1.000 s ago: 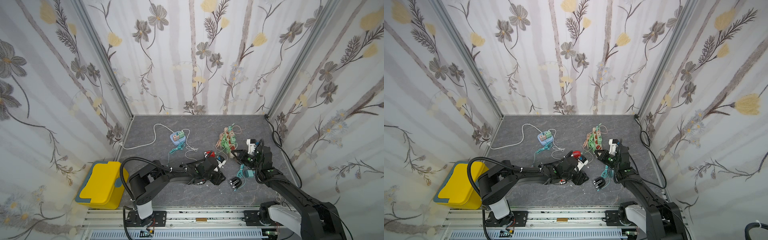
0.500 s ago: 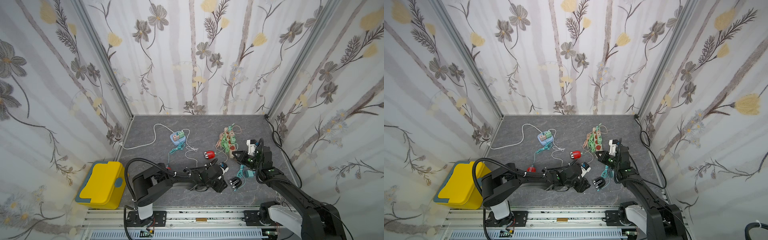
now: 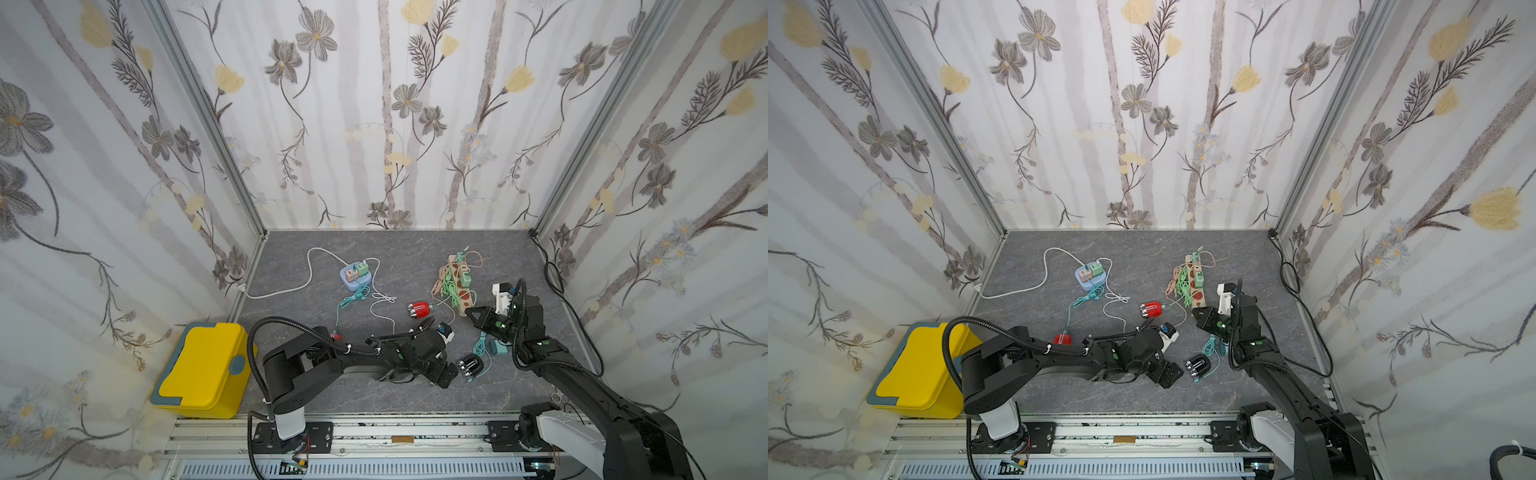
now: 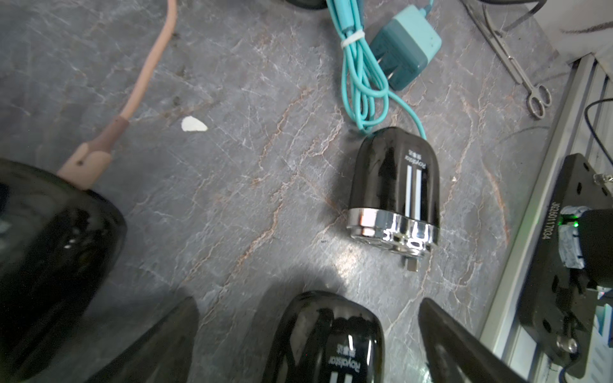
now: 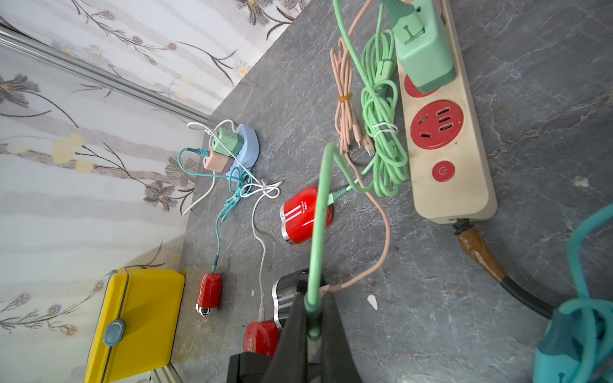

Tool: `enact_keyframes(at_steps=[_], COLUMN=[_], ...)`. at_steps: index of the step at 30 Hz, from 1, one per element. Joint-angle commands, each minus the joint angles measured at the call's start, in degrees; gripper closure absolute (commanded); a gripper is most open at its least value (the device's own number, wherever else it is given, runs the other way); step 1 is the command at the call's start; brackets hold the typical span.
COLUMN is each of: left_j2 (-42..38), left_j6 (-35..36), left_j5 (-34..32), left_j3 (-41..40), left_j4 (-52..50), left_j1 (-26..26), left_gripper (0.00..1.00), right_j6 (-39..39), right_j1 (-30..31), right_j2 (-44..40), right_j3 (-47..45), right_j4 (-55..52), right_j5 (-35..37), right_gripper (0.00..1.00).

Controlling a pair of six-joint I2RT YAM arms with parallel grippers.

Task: Unplug the electric shaver
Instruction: Place the electric shaver at the center of the board.

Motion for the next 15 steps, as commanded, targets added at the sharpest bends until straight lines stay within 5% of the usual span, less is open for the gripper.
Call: enact_keyframes(at_steps=[1, 15], left_j2=[-1.9, -11.9], left_j6=[-0.9, -7.6], left_j5=[-0.5, 3.6], left_j3=[-0.2, -9.0], left_j4=[1.3, 14.6], left_j1=[1.2, 10.9], left_gripper=[0.00, 0.00], right_j6=[-2.7, -6.1], right_j1=[0.4, 9.5], right_j2=[0.2, -0.3], right_j3=[0.1, 0.1], right_j4=[-1.0, -11.9], right_j5=[0.0, 10.7], right_gripper=[1.00, 0.97])
